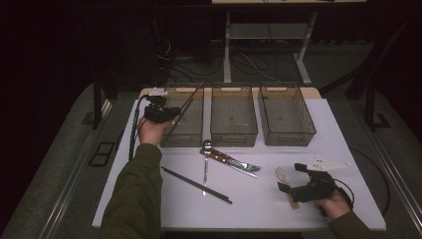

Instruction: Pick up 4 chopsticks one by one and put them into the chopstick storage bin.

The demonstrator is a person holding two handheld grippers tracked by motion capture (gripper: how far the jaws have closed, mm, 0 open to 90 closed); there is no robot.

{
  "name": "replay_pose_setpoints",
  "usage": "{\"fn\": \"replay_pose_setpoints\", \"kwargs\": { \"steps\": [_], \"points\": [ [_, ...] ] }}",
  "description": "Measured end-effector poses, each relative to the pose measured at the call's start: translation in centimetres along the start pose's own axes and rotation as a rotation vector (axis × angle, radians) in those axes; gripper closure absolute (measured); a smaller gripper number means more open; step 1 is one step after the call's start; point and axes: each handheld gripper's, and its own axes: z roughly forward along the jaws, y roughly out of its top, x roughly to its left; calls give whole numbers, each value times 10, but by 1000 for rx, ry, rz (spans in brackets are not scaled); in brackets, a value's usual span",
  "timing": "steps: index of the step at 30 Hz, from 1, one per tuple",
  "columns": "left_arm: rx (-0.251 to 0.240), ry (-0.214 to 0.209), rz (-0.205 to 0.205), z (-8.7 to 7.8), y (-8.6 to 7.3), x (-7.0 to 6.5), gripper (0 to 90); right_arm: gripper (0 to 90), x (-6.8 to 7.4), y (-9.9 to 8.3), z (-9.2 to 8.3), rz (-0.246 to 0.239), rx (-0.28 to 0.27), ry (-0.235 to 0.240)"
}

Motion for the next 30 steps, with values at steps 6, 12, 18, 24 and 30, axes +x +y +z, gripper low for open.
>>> {"fn": "replay_pose_setpoints", "kwargs": {
  "steps": [6,12,18,24,30],
  "points": [
    [21,11,-22,7,-3,3,847,12,1,0,0,-3,0,2],
    [36,20,-13,12,-5,2,846,13,0,0,0,-2,1,1],
    [50,25,-10,14,-6,3,808,13,0,0,0,-2,0,2],
    [41,33,-8,13,-7,-1,702,13,0,0,0,-3,0,0],
    [13,4,32,-1,-9,-8,609,13,0,0,0,-3,3,-1]
  ]
}}
